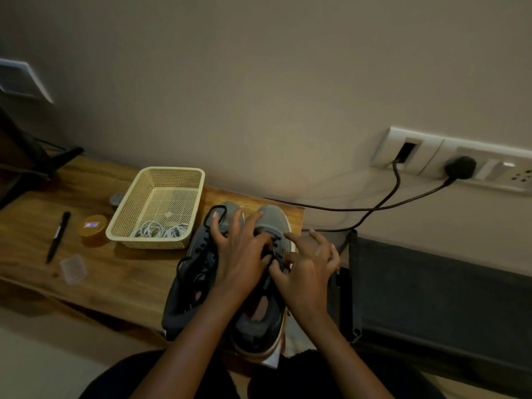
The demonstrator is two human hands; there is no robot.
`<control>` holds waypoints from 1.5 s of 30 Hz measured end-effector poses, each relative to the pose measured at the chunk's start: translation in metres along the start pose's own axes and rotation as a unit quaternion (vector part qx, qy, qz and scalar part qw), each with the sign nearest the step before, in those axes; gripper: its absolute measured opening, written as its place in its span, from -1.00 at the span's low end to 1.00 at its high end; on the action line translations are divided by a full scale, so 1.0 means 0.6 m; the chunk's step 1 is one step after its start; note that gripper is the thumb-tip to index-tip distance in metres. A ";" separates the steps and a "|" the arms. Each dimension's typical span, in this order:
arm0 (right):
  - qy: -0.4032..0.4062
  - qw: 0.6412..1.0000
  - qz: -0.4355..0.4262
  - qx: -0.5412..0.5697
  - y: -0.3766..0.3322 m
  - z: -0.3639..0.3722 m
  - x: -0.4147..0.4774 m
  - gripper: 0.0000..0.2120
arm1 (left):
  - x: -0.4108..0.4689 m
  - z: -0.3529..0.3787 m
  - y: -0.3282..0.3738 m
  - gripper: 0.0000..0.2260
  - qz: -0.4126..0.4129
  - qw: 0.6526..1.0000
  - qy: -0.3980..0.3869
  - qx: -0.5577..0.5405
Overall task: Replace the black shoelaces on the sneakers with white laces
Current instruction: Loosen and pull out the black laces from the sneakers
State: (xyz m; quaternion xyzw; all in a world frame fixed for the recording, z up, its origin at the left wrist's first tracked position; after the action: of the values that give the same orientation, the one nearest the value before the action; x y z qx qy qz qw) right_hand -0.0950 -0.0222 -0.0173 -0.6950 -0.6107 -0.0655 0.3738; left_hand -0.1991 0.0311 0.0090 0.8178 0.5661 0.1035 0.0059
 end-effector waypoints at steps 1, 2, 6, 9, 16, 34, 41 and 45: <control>0.002 1.000 0.002 -0.002 0.000 0.000 -0.001 -0.89 | 0.000 0.000 0.002 -0.84 -0.001 1.000 0.001 0.005; 0.001 1.000 0.004 -0.006 0.001 0.001 -0.002 -0.89 | 0.000 0.001 0.003 -0.84 -0.001 1.000 0.004 0.007; -0.012 1.000 0.019 -0.020 0.002 0.002 -0.004 -0.85 | -0.001 0.005 -0.002 -0.97 -0.024 0.996 0.069 -0.053; -0.010 0.999 0.026 -0.019 0.001 0.003 -0.004 -0.83 | 0.004 0.004 -0.008 -0.89 -0.084 0.981 0.121 -0.127; 0.002 1.000 0.016 0.010 -0.001 0.003 -0.005 -0.86 | 0.008 0.002 -0.024 -0.80 -0.148 0.967 0.098 -0.182; -0.007 0.999 0.039 -0.006 0.000 0.005 -0.009 -0.84 | 0.007 -0.007 -0.018 -0.91 -0.119 0.968 0.162 -0.153; -0.004 1.000 0.021 0.001 -0.001 0.005 -0.007 -0.84 | 0.004 -0.008 -0.011 -0.65 -0.101 0.975 0.038 -0.192; 0.008 1.000 0.017 -0.003 -0.001 0.004 -0.008 -0.83 | -0.002 -0.007 -0.001 -0.88 -0.068 0.992 -0.002 -0.110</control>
State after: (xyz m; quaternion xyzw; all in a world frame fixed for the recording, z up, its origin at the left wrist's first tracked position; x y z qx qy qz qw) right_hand -0.0975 -0.0245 -0.0216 -0.7058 -0.5955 -0.0670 0.3778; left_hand -0.2005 0.0298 0.0129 0.7718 0.6058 0.1627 0.1045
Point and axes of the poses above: each hand's wrist, its own x-axis towards the middle knuckle, its own z-axis out of the palm, y = z × x, the point moved 1 cm from there along x, towards the middle knuckle, and after that the axes turned 5 degrees about -z, right-handed, at the moved point
